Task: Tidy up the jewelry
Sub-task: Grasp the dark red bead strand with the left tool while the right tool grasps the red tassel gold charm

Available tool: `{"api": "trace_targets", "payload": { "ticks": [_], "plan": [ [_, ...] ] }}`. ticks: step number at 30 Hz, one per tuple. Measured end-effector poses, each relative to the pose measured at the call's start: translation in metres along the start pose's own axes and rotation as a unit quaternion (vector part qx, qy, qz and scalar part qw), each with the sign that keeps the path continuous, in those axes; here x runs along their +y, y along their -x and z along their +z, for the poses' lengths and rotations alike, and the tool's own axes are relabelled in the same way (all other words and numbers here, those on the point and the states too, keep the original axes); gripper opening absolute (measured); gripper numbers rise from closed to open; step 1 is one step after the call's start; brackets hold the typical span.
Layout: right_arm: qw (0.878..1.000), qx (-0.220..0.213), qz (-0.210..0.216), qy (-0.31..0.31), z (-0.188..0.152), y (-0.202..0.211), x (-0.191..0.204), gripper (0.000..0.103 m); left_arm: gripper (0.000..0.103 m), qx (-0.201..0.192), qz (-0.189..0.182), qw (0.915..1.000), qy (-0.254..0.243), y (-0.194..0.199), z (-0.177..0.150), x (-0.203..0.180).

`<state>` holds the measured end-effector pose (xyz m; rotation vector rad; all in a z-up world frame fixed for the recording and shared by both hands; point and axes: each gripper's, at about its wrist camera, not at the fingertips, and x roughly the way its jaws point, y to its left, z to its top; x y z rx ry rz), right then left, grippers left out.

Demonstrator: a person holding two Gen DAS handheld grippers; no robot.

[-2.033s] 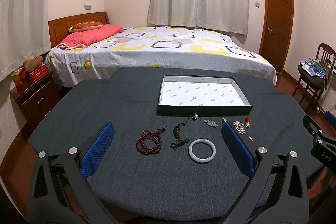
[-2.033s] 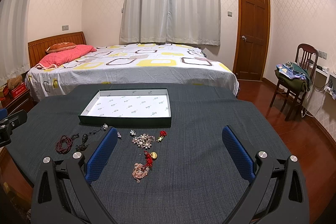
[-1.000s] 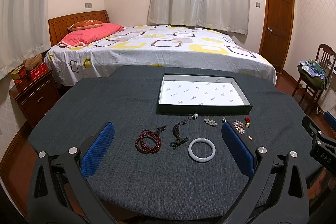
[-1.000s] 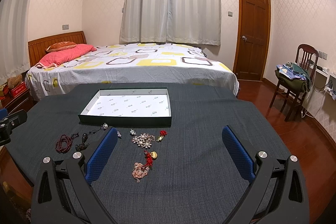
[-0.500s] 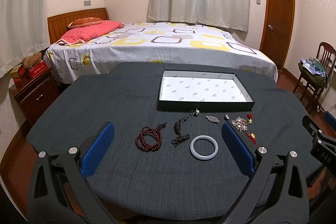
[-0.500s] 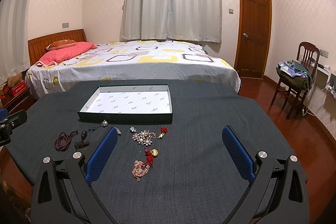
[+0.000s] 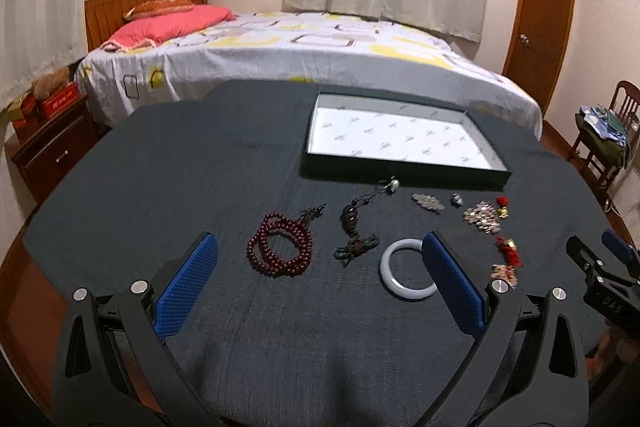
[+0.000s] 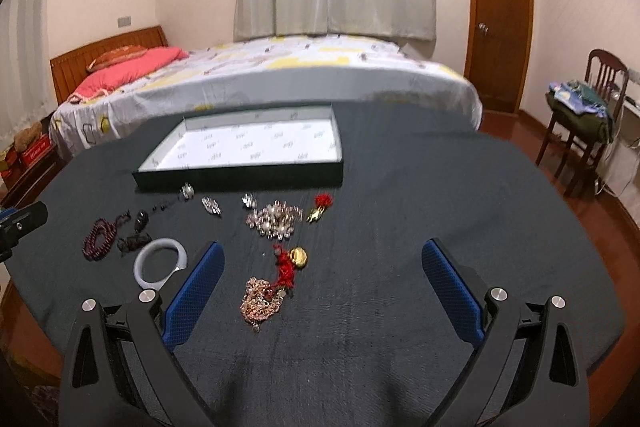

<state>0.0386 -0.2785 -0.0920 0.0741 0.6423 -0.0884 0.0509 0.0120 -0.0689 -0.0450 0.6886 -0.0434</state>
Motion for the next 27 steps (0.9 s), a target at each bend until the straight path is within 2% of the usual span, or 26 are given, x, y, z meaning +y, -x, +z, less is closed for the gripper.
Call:
{"api": "trace_targets", "payload": {
  "ticks": [1, 2, 4, 7, 18, 20, 24, 27],
  "plan": [
    [1.000, 0.006, 0.003, 0.000, -0.001, -0.007, 0.001, 0.091, 0.098, 0.005, 0.001, 1.0000, 0.003, -0.006, -0.001, 0.002],
    [1.000, 0.015, 0.007, -0.001, -0.001, -0.015, 0.002, 0.077, 0.098, 0.008, 0.002, 0.9999, 0.006, -0.010, -0.001, 0.004],
    [0.999, 0.036, 0.012, -0.006, -0.002, -0.031, 0.003, 0.063, 0.095, 0.017, 0.005, 0.9998, 0.009, -0.020, -0.002, 0.008],
    [0.999, 0.048, 0.017, -0.008, -0.003, -0.049, 0.005, 0.063, 0.088, 0.031, 0.008, 0.9994, 0.013, -0.032, -0.003, 0.013],
    [0.995, 0.098, 0.016, 0.016, -0.009, -0.096, 0.017, 0.062, 0.088, 0.070, 0.019, 0.9970, 0.028, -0.069, -0.011, 0.027],
    [0.994, 0.108, 0.020, 0.015, -0.010, -0.099, 0.016, 0.055, 0.088, 0.074, 0.019, 0.9966, 0.030, -0.072, -0.011, 0.028],
    [0.993, 0.115, 0.018, 0.028, -0.013, -0.098, 0.018, 0.051, 0.088, 0.082, 0.017, 0.9960, 0.033, -0.077, -0.014, 0.029],
    [0.992, 0.115, 0.025, 0.032, -0.013, -0.096, 0.018, 0.040, 0.088, 0.084, 0.016, 0.9959, 0.030, -0.078, -0.015, 0.028]
  ]
}}
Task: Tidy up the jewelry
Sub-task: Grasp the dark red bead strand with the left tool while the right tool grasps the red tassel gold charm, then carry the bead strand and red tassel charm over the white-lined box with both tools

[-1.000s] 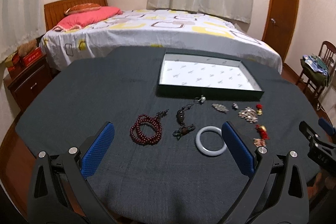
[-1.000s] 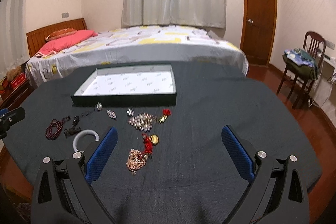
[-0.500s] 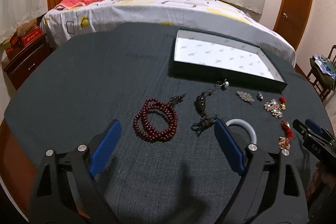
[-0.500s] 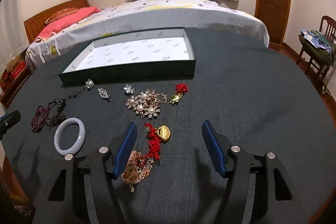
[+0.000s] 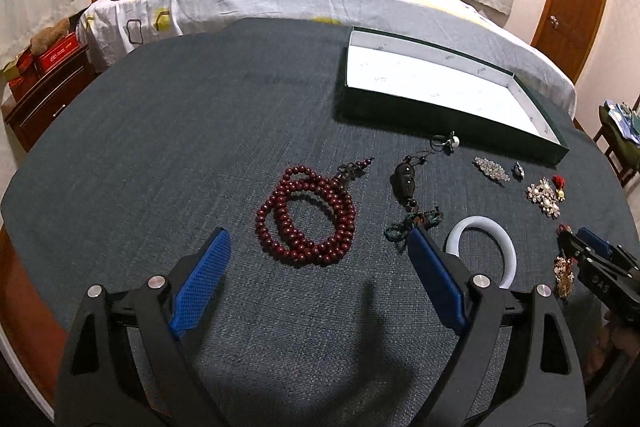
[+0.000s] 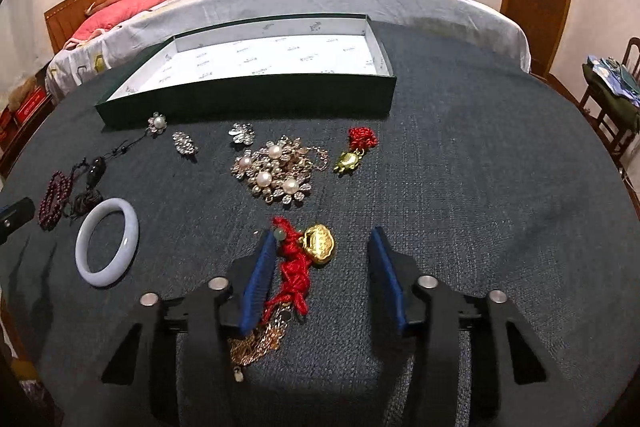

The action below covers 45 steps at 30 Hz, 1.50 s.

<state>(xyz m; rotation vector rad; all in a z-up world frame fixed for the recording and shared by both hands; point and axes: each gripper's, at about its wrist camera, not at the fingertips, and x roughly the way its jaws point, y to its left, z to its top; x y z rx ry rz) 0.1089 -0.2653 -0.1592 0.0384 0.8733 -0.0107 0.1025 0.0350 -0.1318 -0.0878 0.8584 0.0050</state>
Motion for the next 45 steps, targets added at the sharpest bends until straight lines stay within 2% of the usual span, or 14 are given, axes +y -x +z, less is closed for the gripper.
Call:
{"api": "trace_targets", "payload": {
  "ticks": [2, 7, 16, 29, 30, 31, 36, 38, 40, 41, 42, 43, 45],
  "plan": [
    [1.000, 0.001, 0.008, 0.001, 0.000, 0.001, 0.000, 0.028, 0.088, 0.001, 0.000, 1.0000, -0.001, -0.001, 0.000, -0.001],
    [1.000, 0.002, 0.014, -0.006, 0.002, 0.001, -0.005, 0.021, 0.088, 0.005, 0.000, 1.0000, -0.001, -0.004, 0.000, -0.001],
    [1.000, -0.013, 0.013, -0.019, 0.008, 0.006, -0.014, 0.020, 0.088, 0.008, 0.005, 0.9999, -0.002, -0.011, 0.000, -0.002],
    [0.999, -0.011, 0.025, -0.029, 0.007, 0.004, -0.019, 0.020, 0.088, 0.023, 0.018, 0.9996, -0.002, -0.040, 0.008, 0.005],
    [0.999, -0.010, 0.026, -0.030, 0.007, 0.004, -0.019, 0.020, 0.086, 0.026, 0.018, 0.9995, 0.001, -0.043, 0.009, 0.006],
    [0.999, -0.010, 0.026, -0.030, 0.008, 0.004, -0.019, 0.020, 0.080, 0.029, 0.017, 0.9994, 0.003, -0.047, 0.009, 0.007],
    [0.999, -0.008, 0.030, -0.032, 0.008, 0.003, -0.020, 0.020, 0.074, 0.027, 0.033, 0.9989, -0.019, -0.052, 0.011, 0.004],
    [0.999, -0.008, 0.030, -0.032, 0.008, 0.003, -0.020, 0.020, 0.063, 0.024, 0.032, 0.9990, -0.020, -0.050, 0.011, 0.003],
    [0.999, -0.007, 0.031, -0.034, 0.008, 0.003, -0.021, 0.020, 0.040, 0.020, 0.026, 0.9991, -0.027, -0.048, 0.011, 0.001],
    [0.999, -0.007, 0.032, -0.033, 0.008, 0.003, -0.021, 0.020, 0.035, 0.019, 0.020, 0.9991, -0.031, -0.047, 0.010, 0.000],
    [0.999, -0.007, 0.032, -0.034, 0.008, 0.003, -0.021, 0.020, 0.026, 0.018, 0.018, 0.9990, -0.036, -0.046, 0.010, -0.001],
    [0.999, -0.007, 0.032, -0.034, 0.008, 0.003, -0.021, 0.020, 0.020, 0.017, 0.013, 0.9990, -0.040, -0.046, 0.009, -0.003],
    [0.999, -0.009, 0.032, -0.034, 0.008, 0.004, -0.021, 0.020, 0.019, 0.015, 0.017, 0.9986, -0.048, -0.045, 0.009, -0.005]
  ]
}}
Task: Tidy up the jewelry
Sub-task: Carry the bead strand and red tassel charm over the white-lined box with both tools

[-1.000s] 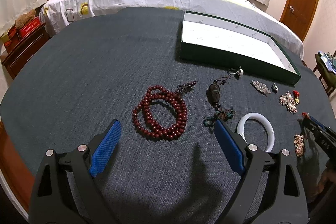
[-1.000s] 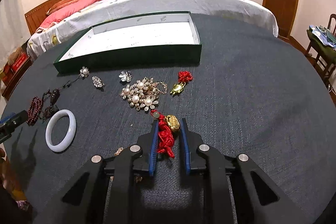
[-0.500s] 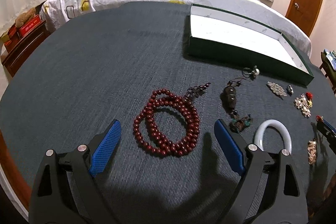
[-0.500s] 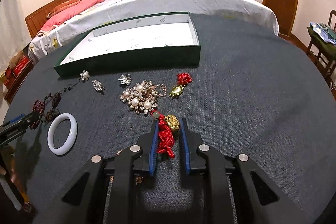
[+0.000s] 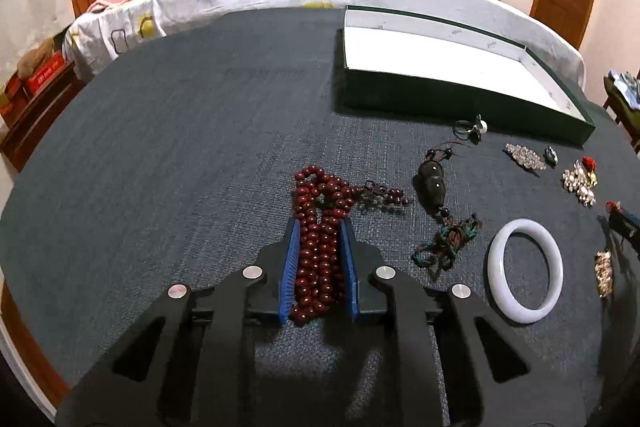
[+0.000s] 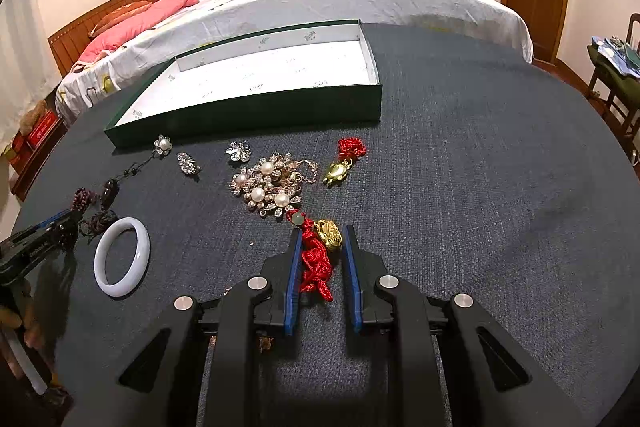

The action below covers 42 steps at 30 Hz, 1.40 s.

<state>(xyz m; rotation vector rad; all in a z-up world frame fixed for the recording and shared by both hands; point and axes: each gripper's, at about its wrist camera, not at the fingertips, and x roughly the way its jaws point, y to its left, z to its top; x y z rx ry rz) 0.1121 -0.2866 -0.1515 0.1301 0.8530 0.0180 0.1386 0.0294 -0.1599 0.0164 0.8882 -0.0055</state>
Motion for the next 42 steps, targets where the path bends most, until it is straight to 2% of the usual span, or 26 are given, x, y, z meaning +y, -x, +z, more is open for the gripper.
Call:
{"api": "trace_targets", "payload": {
  "ticks": [4, 14, 21, 27, 33, 37, 40, 42],
  "plan": [
    [1.000, -0.003, 0.001, -0.002, 0.000, 0.002, 0.000, 0.020, 0.013, -0.010, -0.005, 0.9999, -0.001, 0.005, 0.001, -0.001],
    [1.000, -0.023, 0.007, -0.009, 0.005, 0.017, -0.001, 0.020, 0.013, -0.044, -0.012, 0.9989, 0.000, 0.033, 0.011, -0.004],
    [0.999, -0.046, 0.021, -0.008, 0.021, 0.031, 0.002, 0.020, 0.013, -0.085, -0.045, 0.9954, 0.000, 0.064, 0.039, -0.017],
    [0.996, -0.083, 0.030, 0.007, 0.056, 0.039, 0.011, 0.020, 0.013, -0.119, -0.078, 0.9897, -0.014, 0.074, 0.075, -0.043],
    [0.991, -0.129, 0.031, 0.024, 0.102, 0.041, 0.019, 0.020, 0.013, -0.157, -0.102, 0.9821, -0.023, 0.069, 0.122, -0.071],
    [0.987, -0.158, 0.031, 0.030, 0.139, 0.032, 0.024, 0.020, 0.013, -0.166, -0.115, 0.9793, -0.022, 0.050, 0.156, -0.090],
    [0.987, -0.158, 0.035, 0.025, 0.156, 0.010, 0.023, 0.020, 0.013, -0.156, -0.113, 0.9809, -0.023, 0.023, 0.171, -0.104],
    [0.989, -0.141, 0.035, 0.024, 0.161, -0.014, 0.022, 0.020, 0.013, -0.137, -0.111, 0.9841, -0.025, 0.000, 0.175, -0.112]
  ]
}}
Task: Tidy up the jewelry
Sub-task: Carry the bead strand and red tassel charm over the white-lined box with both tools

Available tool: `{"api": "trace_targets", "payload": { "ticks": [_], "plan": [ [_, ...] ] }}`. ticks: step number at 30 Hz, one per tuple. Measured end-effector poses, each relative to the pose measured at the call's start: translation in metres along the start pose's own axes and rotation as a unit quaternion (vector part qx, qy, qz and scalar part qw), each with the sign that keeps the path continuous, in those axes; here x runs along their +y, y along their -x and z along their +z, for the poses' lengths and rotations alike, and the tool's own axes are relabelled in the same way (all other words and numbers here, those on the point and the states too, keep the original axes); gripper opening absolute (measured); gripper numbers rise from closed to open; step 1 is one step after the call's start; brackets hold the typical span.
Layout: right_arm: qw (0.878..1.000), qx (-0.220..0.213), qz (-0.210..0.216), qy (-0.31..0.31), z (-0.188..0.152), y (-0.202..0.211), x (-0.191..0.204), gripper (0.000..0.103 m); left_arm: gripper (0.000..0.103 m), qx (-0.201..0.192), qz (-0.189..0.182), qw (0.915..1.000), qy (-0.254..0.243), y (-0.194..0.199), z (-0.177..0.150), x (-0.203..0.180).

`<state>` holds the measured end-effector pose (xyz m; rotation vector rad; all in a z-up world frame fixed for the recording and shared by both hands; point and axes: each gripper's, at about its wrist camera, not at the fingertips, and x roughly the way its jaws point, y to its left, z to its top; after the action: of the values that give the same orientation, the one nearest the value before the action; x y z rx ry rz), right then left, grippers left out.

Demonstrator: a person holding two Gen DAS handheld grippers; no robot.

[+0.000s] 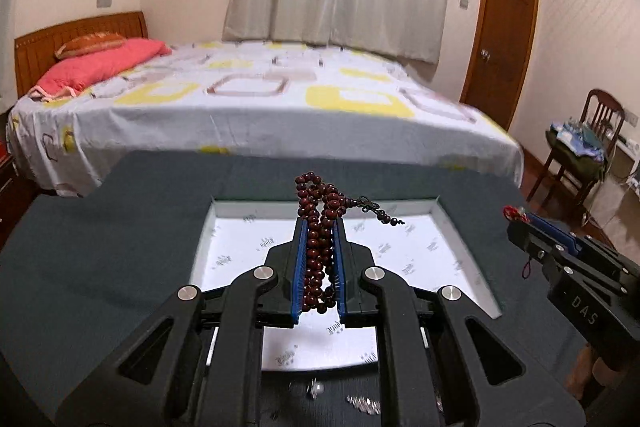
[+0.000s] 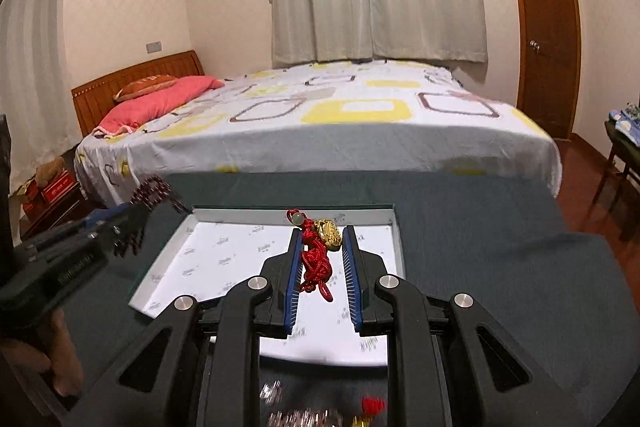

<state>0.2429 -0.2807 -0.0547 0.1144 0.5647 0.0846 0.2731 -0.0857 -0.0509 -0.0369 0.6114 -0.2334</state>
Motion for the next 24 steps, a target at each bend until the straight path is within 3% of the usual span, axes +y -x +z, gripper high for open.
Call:
{"api": "trace_targets", "payload": {
  "ticks": [5, 10, 17, 24],
  "plan": [
    [0.998, 0.066, -0.004, -0.002, -0.023, -0.053, -0.007, 0.020, 0.013, 0.070, -0.002, 0.9975, -0.002, -0.056, -0.023, -0.001],
    [0.993, 0.115, -0.011, -0.004, -0.041, -0.082, -0.014, 0.020, 0.013, 0.119, -0.003, 0.9929, -0.006, -0.088, -0.040, 0.001],
    [0.990, 0.139, -0.014, 0.009, -0.048, -0.092, -0.010, 0.021, 0.014, 0.144, -0.008, 0.9894, -0.015, -0.096, -0.052, -0.002],
    [0.989, 0.148, -0.014, 0.013, -0.053, -0.097, -0.012, 0.025, 0.039, 0.152, -0.002, 0.9882, -0.021, -0.100, -0.057, -0.004]
  ]
}}
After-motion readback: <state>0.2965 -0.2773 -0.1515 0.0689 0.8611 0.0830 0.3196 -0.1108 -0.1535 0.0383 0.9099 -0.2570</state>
